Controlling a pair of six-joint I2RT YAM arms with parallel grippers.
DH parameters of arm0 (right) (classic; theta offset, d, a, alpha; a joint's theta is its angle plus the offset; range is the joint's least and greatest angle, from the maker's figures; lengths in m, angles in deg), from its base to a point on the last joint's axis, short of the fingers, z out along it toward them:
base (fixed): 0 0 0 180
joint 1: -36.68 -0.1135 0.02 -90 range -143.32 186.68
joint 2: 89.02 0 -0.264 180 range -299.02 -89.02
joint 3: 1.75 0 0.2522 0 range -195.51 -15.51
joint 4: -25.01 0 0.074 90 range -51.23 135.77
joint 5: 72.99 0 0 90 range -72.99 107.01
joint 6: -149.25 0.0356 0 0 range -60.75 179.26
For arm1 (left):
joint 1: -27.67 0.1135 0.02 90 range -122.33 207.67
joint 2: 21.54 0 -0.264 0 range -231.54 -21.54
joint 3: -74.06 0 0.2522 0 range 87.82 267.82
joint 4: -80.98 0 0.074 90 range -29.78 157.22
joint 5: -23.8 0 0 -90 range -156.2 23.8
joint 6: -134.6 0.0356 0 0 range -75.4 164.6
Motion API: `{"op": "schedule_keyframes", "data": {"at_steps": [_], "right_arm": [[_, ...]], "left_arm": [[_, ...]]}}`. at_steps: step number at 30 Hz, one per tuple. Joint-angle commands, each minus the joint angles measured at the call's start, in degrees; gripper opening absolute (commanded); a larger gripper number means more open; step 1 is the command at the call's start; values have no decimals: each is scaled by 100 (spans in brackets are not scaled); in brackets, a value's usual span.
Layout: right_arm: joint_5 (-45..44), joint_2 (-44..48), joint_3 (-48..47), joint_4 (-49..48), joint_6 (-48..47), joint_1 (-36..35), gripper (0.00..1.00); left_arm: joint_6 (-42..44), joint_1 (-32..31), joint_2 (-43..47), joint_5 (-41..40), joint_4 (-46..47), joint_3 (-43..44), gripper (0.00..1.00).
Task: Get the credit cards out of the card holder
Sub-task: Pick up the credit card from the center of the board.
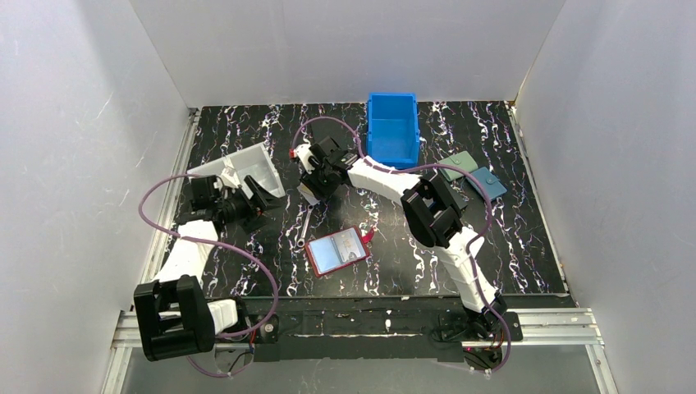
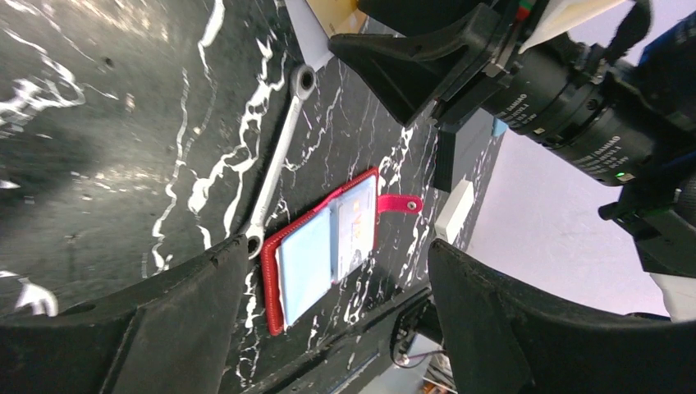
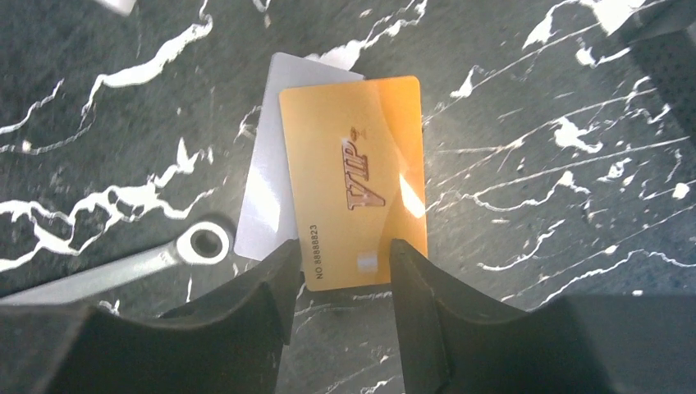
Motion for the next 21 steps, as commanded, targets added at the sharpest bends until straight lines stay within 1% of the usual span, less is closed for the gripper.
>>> {"op": "schedule_keyframes", "data": {"at_steps": [1, 5, 9, 10, 17, 19, 21], "right_arm": [[573, 88, 523, 653, -243, 2, 48], [1037, 32, 358, 765, -133, 103, 45], [1033, 33, 207, 855, -247, 196, 46], [1119, 77, 183, 881, -335, 222, 47], [1845, 385, 0, 1065, -1140, 401, 62], [1835, 429, -12, 982, -1189, 459, 66], [1991, 426, -60, 926, -1144, 548, 67]], "left_arm": [[-764, -426, -95, 102, 884, -313, 78], [-984, -695, -338, -104, 1119, -212, 78], [-1013, -769, -518, -343, 1120, -38, 79], [-1018, -966, -546, -382, 1276, -9, 79], [-837, -1229, -1034, -673, 1393, 341, 77], [-666, -1323, -1211, -758, 1348, 521, 75], [-515, -1387, -1386, -788, 1341, 699, 74]]}}
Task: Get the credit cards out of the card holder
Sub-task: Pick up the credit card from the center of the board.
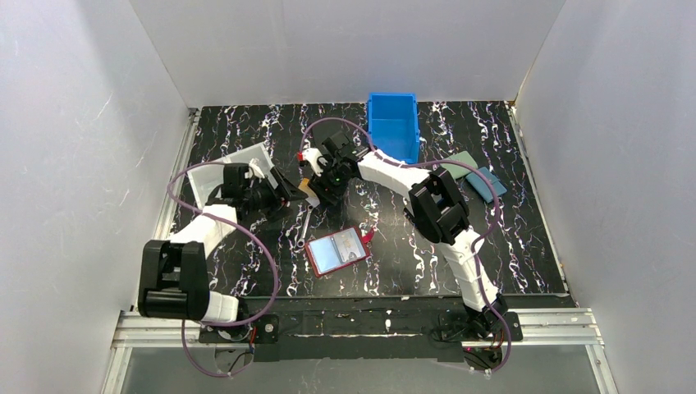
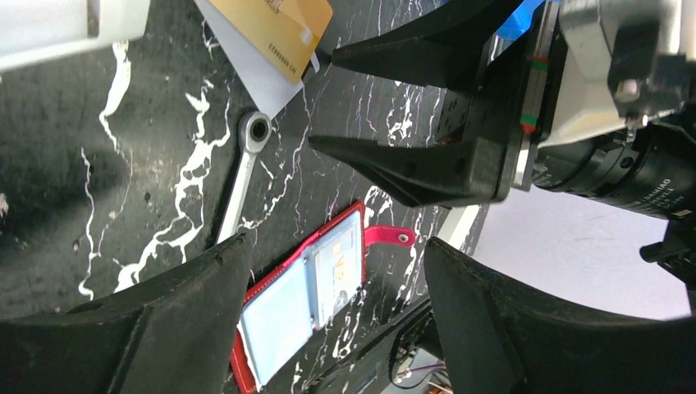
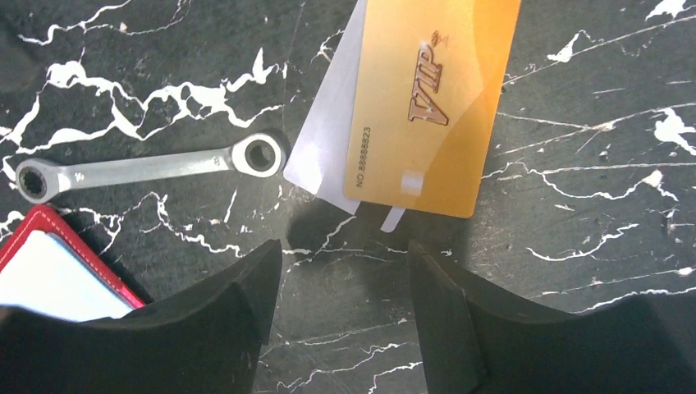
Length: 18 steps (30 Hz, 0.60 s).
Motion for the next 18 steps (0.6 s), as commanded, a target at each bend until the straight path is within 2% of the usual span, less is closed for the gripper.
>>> {"op": "schedule_keyframes", "data": {"at_steps": [1, 4, 6, 8, 13, 18], "right_arm": [[451, 247, -183, 214, -142, 218, 67], [569, 254, -94, -112, 235, 402, 63], [690, 257, -2, -397, 605, 524, 50], [791, 236, 11, -617, 945, 596, 43], [964, 151, 1, -1077, 1638, 622, 37], [1302, -189, -160, -1366, 2410, 623, 26]], "left_arm": [[472, -146, -304, -198, -8, 500, 72], [886, -166, -554, -328, -338, 864, 70], [1101, -164, -678, -364, -489, 1074, 67], [1304, -171, -797, -386, -629, 1305, 65], [1749, -181, -1242, -436, -850, 1808, 62], [2230, -301, -1888, -533, -1092, 2450, 58]]}}
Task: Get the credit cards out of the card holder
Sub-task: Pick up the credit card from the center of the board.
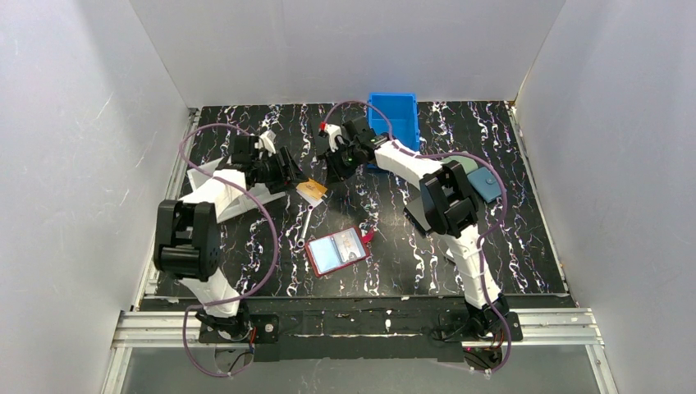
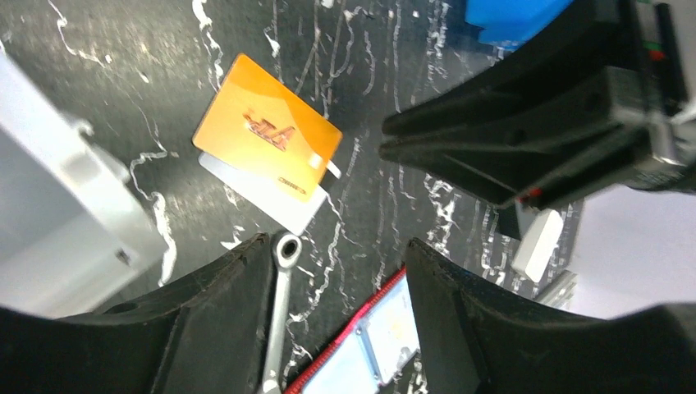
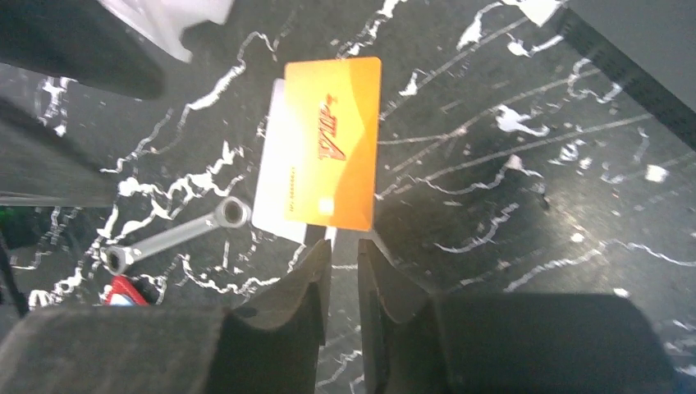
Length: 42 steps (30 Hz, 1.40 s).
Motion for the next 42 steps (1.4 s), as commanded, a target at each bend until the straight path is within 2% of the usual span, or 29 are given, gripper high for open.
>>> {"op": "schedule_keyframes", "data": {"at_steps": [1, 6, 9, 18, 28, 38, 42], "right_arm": [[506, -229, -161, -572, 975, -88, 23], [487, -407, -108, -859, 1471, -126, 13], [374, -501, -134, -872, 1607, -143, 11], [-417, -456, 93, -505, 1415, -146, 9], [-505, -372, 377, -397, 1312, -136, 8], [-781, -453, 387, -256, 1258, -133, 8], [-842, -534, 339, -213, 1261, -137, 8]], "left_arm": [[704, -158, -470, -232, -509, 642, 58], [1138, -311, -955, -769, -886, 1178, 57], [1289, -323, -1094, -999, -984, 1351, 58], [1695, -323, -1609, -933, -1451, 1883, 63], [1699, -323, -2164, -819, -2033, 2236, 62], [1456, -318, -2083, -1060, -2465, 2215, 63], [1322, -317, -1963, -859, -2443, 2173, 64]]}}
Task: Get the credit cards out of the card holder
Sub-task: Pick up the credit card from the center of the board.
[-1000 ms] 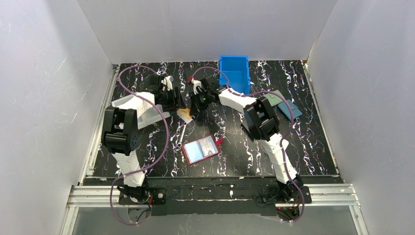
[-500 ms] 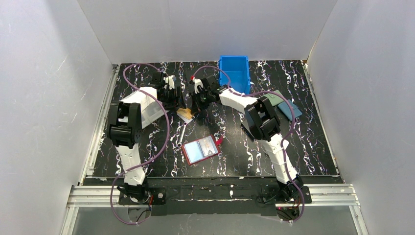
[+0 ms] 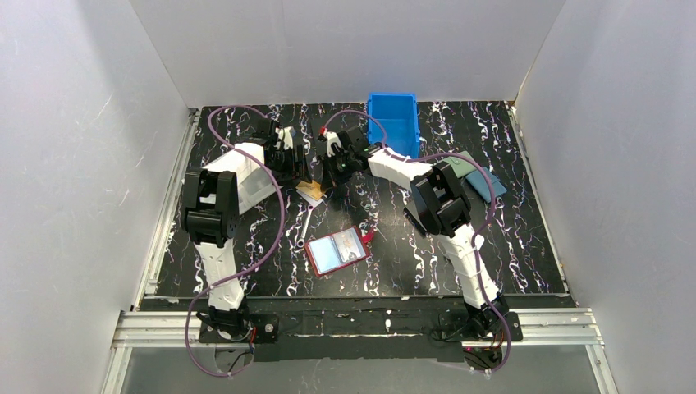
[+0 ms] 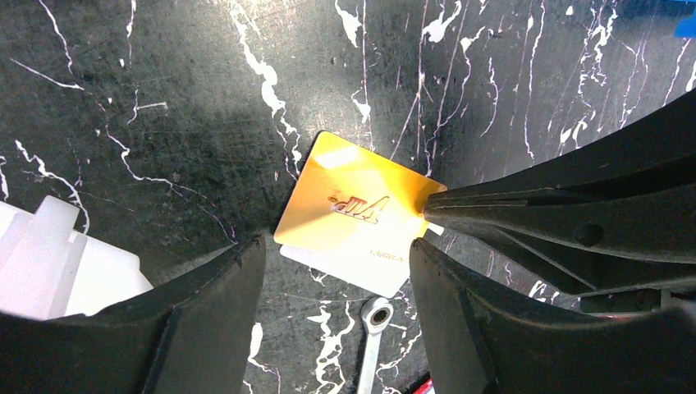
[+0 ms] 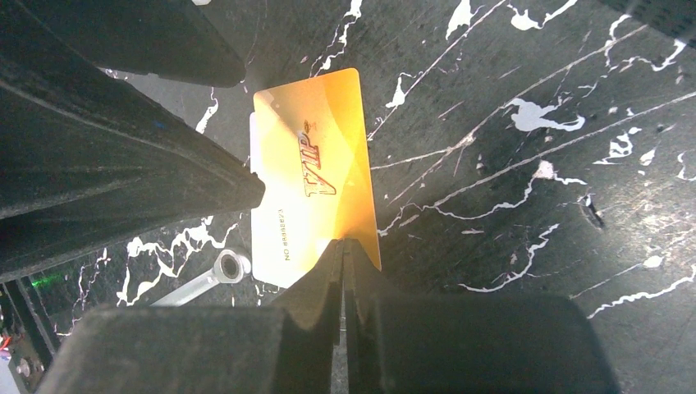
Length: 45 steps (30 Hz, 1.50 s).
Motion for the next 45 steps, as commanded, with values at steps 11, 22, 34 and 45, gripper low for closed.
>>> {"op": "schedule_keyframes", "data": {"at_steps": [11, 22, 34, 45], "right_arm": [[-620, -210, 121, 562, -147, 85, 7], [-565, -246, 92, 563, -119, 82, 7], [-617, -317, 46, 616, -117, 83, 7], [-556, -359, 43, 616, -90, 82, 6]], "left_arm": [[-513, -157, 430, -1484, -71, -378, 69], [-639, -340, 353, -1180, 313, -303, 70], [-1487, -263, 193, -1019, 60, -360, 65], [-2043, -73, 149, -299, 657, -694, 58]]}}
